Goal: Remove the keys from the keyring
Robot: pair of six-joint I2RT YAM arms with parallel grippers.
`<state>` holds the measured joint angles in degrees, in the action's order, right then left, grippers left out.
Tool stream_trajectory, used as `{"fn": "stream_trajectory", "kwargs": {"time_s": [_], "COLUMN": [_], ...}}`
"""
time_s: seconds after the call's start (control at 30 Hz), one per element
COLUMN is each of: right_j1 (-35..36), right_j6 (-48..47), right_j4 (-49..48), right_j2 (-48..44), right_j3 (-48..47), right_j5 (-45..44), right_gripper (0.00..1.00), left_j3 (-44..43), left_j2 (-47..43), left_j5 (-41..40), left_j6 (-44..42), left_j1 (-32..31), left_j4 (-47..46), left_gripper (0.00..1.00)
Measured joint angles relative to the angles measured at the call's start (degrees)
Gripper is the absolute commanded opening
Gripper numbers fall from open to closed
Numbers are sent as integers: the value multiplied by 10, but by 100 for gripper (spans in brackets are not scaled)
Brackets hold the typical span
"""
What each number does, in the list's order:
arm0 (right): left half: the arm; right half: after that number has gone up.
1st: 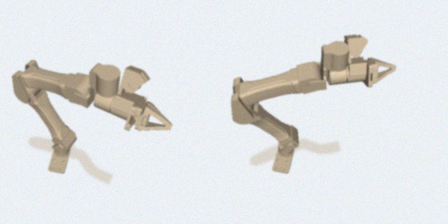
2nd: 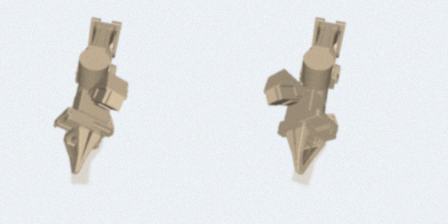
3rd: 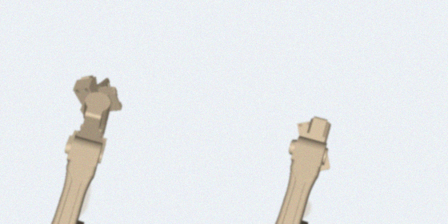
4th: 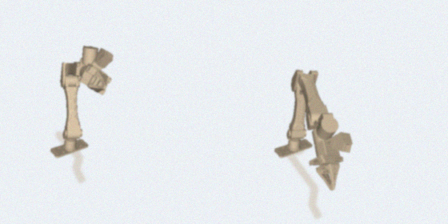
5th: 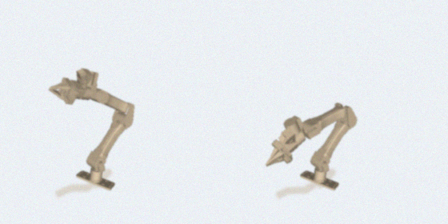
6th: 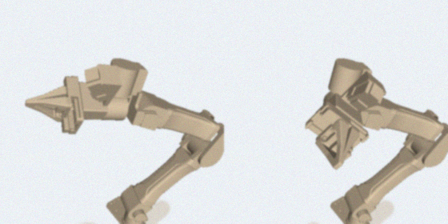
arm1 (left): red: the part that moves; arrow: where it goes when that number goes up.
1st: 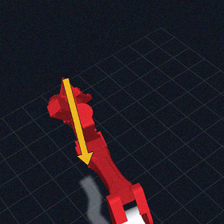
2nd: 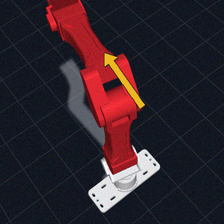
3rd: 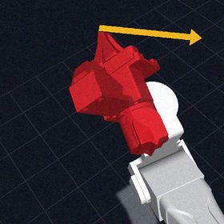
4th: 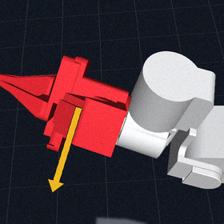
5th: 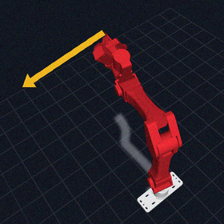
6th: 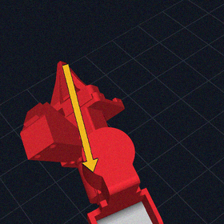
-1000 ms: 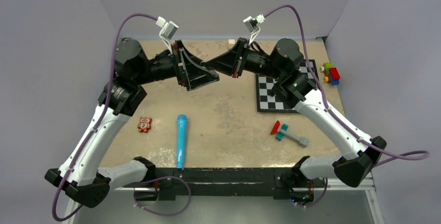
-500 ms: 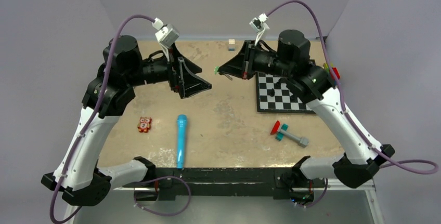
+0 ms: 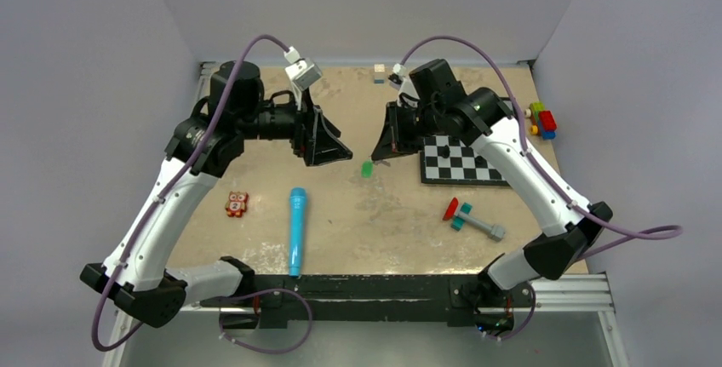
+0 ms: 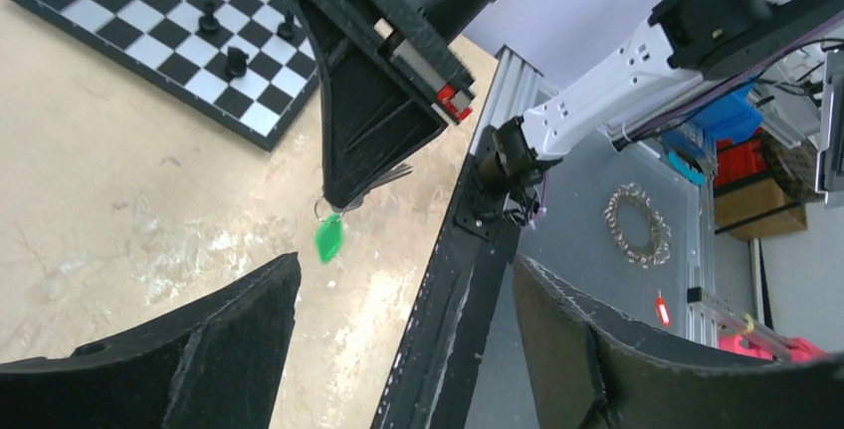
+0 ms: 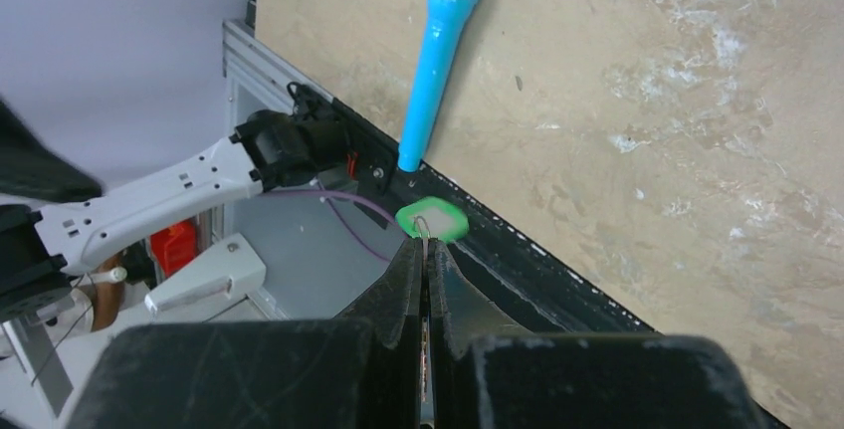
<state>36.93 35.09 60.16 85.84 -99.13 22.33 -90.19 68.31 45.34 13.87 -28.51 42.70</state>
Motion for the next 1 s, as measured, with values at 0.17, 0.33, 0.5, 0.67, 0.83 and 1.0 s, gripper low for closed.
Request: {"fn": "stream_trajectory", "kwargs": {"time_s": [0.17,0.33,0.5,0.67,0.83,1.0], "right_j1": [-1,-2,-1,-1,-1,-1], "right_j6": [-4,-3,-3,-7,-8,-12], "right_j4": [-19,-110,-185,-231,-256,-264], "right_j2": [-9,-57,-87,-91,-95,-103], "right_j3": [5,53,73,73,76,76], "right_j5": [44,114,163,184,195,199], "right_gripper": [0,0,0,0,0,0], "left_j3": [31,32,31,14,11,10], "left_j2": [8,14,15,22,23,29], "left_j5": [23,54,78,96,110,115], "left_j6": [0,0,0,3,20,36], "left_j1": [0,0,0,0,0,0], "left_j4": [-9,-15,-15,-16,-35,-55], "left_gripper": [67,59,55,51,40,28]}}
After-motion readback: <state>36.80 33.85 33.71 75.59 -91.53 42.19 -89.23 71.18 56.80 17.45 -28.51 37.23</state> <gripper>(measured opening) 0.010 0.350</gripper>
